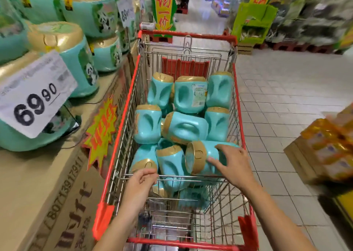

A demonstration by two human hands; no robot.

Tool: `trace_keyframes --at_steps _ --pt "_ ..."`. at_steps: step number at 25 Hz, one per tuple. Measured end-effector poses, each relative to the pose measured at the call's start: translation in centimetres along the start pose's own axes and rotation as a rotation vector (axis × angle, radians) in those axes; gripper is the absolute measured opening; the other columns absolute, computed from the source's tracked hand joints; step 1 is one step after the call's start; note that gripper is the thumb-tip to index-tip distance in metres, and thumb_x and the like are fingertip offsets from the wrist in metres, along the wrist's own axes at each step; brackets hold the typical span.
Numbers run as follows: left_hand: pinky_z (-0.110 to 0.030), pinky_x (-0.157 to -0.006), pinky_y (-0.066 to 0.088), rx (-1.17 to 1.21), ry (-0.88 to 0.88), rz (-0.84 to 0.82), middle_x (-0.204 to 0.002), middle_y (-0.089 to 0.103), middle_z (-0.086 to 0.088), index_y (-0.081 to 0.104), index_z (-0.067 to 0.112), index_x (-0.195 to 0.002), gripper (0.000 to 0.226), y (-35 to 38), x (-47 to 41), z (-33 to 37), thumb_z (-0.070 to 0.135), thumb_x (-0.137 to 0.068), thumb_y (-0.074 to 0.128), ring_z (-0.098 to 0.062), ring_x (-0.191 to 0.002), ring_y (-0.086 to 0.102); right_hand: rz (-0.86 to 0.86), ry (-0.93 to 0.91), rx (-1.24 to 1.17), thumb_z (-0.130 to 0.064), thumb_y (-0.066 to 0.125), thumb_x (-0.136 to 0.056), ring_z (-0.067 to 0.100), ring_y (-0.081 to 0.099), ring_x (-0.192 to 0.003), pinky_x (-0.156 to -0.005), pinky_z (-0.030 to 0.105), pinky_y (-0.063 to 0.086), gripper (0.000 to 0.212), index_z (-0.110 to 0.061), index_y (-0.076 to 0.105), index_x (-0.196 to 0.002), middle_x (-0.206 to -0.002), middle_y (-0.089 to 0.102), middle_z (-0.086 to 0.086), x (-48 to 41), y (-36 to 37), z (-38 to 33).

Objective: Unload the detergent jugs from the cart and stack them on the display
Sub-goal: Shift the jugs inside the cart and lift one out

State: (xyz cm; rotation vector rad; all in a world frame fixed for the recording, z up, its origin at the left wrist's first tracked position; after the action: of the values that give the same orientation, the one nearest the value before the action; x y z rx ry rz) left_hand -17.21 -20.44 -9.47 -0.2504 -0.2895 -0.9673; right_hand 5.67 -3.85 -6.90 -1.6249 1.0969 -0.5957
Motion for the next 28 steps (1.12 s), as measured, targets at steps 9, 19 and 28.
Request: trace_keyframes --at_steps 9,19,28 --pt "-0.022 -0.069 0.045 0.005 -0.08 -0.02 -0.09 0.07 -0.002 0.067 0.015 -0.101 0.013 1.5 -1.4 -0.8 0.008 -0.091 0.063 -0.013 -0.08 0.062 0.068 0.069 -0.262 -0.08 0.058 -0.066 0.019 0.059 -0.067 -0.065 0.031 0.042 0.065 -0.019 0.07 -0.082 -0.068 0.066 -0.003 -2.7 -2.2 0.3" --pt "-0.029 -0.089 0.054 0.323 0.11 -0.358 -0.128 0.066 0.005 0.044 0.034 -0.136 0.099 7.8 -2.2 2.6 0.058 -0.051 0.087 -0.014 -0.116 0.063 0.004 0.573 -1.595 -0.053 0.063 -0.077 0.014 0.036 -0.05 -0.053 0.026 0.034 0.036 -0.018 0.067 -0.068 -0.053 0.044 0.001 -0.2 -4.4 -1.1" --pt "-0.036 -0.077 0.059 0.488 0.209 -0.179 -0.121 0.069 -0.008 0.054 0.03 -0.131 0.081 5.2 -0.3 3.5 0.05 -0.06 0.087 -0.029 -0.109 0.068 -0.112 0.325 -1.319 -0.025 0.089 -0.06 0.025 0.072 -0.087 -0.072 0.032 0.059 0.064 -0.006 0.06 -0.113 -0.101 0.073 0.011 1.1 -3.6 -4.7"
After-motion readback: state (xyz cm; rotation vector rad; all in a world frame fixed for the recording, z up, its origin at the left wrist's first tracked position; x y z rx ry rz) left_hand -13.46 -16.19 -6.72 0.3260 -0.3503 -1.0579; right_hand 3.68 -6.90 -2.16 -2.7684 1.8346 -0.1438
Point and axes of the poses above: each hand's wrist, its own x-axis away from the middle knuckle, its own y-axis out of the palm, z = x × y, the point moved 3 cm from there along -x, towards the middle knuckle
